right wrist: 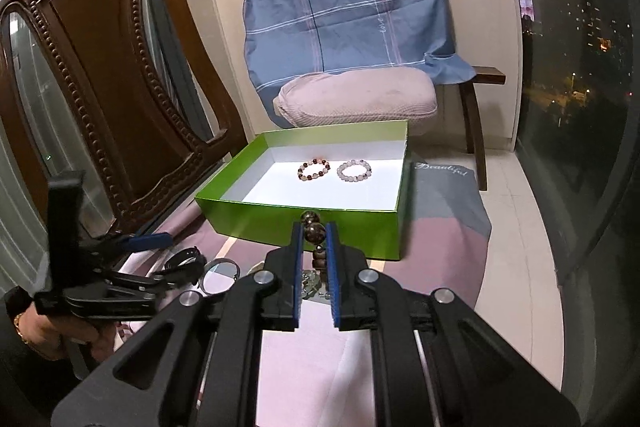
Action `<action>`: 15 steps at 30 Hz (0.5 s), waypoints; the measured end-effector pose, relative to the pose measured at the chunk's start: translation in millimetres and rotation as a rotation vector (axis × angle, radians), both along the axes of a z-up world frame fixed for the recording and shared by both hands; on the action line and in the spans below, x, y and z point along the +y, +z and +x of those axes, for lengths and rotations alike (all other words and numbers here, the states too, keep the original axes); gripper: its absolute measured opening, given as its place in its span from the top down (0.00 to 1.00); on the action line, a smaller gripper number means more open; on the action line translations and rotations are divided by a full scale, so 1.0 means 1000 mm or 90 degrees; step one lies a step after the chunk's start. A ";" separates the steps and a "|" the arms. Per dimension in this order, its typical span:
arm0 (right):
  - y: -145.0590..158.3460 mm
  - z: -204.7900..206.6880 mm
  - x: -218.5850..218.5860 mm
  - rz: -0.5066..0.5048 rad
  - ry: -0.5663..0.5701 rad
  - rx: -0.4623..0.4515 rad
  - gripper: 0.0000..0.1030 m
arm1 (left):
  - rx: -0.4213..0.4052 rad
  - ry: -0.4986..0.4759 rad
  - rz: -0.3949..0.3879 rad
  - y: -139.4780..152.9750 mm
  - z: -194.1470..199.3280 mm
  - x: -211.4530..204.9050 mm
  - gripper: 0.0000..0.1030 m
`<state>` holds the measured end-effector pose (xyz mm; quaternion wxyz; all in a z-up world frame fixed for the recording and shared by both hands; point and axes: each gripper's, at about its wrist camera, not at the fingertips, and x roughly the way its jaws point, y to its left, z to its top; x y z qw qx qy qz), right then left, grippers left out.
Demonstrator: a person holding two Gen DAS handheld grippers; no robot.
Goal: Organize jewelry
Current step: 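Grasp the white watch with the left tool while the right tool lifts the brown bracelet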
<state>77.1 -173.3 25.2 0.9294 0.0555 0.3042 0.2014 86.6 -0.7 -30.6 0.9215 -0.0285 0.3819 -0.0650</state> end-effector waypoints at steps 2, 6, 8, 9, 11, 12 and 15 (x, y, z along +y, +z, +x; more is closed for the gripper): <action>0.000 -0.001 0.002 -0.001 0.003 0.001 0.89 | 0.015 -0.007 0.001 -0.007 0.008 -0.007 0.30; 0.000 0.002 0.001 0.002 0.003 0.003 0.89 | 0.036 -0.021 0.009 -0.019 0.023 -0.024 0.39; -0.001 0.002 0.000 0.003 0.005 0.005 0.89 | 0.046 -0.022 0.003 -0.024 0.029 -0.027 0.44; -0.002 0.001 0.000 0.002 0.005 0.006 0.89 | 0.051 -0.022 0.000 -0.026 0.032 -0.028 0.47; -0.003 0.001 -0.001 0.001 0.006 0.009 0.89 | 0.063 -0.023 0.003 -0.031 0.038 -0.031 0.54; -0.004 0.002 -0.001 0.000 0.006 0.010 0.89 | 0.069 -0.024 0.003 -0.033 0.041 -0.031 0.60; -0.005 0.001 -0.002 0.000 0.007 0.012 0.89 | 0.087 -0.028 0.000 -0.042 0.048 -0.033 0.90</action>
